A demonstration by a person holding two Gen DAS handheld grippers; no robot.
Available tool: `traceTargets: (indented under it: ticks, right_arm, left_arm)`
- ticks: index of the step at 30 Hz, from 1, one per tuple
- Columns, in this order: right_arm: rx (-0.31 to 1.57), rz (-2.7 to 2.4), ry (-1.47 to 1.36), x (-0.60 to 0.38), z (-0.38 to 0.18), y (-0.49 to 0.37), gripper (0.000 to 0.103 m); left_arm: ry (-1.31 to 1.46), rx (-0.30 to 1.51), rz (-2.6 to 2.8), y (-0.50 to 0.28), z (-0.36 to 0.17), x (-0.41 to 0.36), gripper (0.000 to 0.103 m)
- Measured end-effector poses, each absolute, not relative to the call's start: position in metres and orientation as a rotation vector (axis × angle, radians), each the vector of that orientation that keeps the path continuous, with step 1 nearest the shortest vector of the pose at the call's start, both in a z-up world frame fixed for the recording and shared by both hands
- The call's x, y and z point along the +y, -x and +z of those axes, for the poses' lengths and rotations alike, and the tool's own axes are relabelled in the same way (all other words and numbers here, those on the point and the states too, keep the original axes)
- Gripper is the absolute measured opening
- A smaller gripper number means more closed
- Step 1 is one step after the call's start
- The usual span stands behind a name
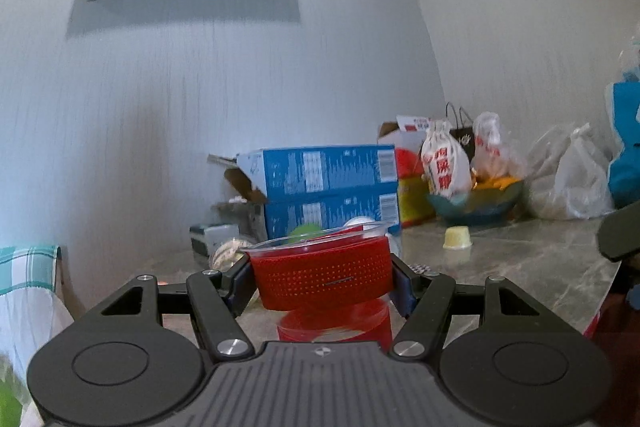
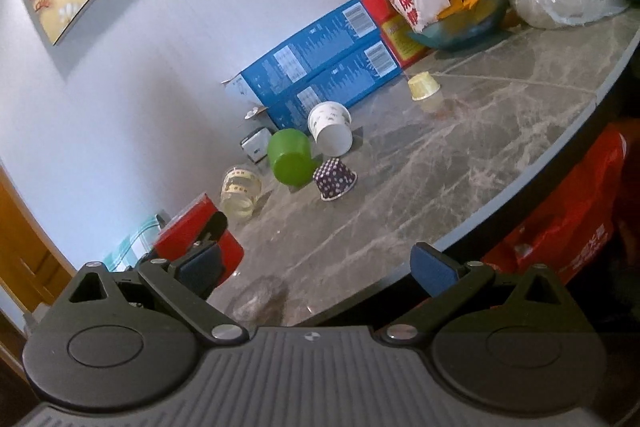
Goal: Flip cup upright
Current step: 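Lift and turn the cup with the left tool so its opening faces up, then lower the cup upright onto the table and open the left tool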
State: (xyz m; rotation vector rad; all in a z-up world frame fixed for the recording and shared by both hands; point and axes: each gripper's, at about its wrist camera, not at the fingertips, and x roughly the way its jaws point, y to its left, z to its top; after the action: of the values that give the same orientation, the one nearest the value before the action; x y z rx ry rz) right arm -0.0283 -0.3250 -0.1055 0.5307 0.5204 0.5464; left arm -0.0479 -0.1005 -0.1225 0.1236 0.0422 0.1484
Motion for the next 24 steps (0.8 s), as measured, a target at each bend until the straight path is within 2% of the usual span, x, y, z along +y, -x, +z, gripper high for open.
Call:
traceTargets:
  ticks: [24]
  right_arm:
    - [0.546, 0.547, -0.533, -0.323, -0.115, 0.039, 0.102]
  left_arm:
    - [-0.117, 0.075, 0.13, 0.041, -0.137, -0.092, 0.069]
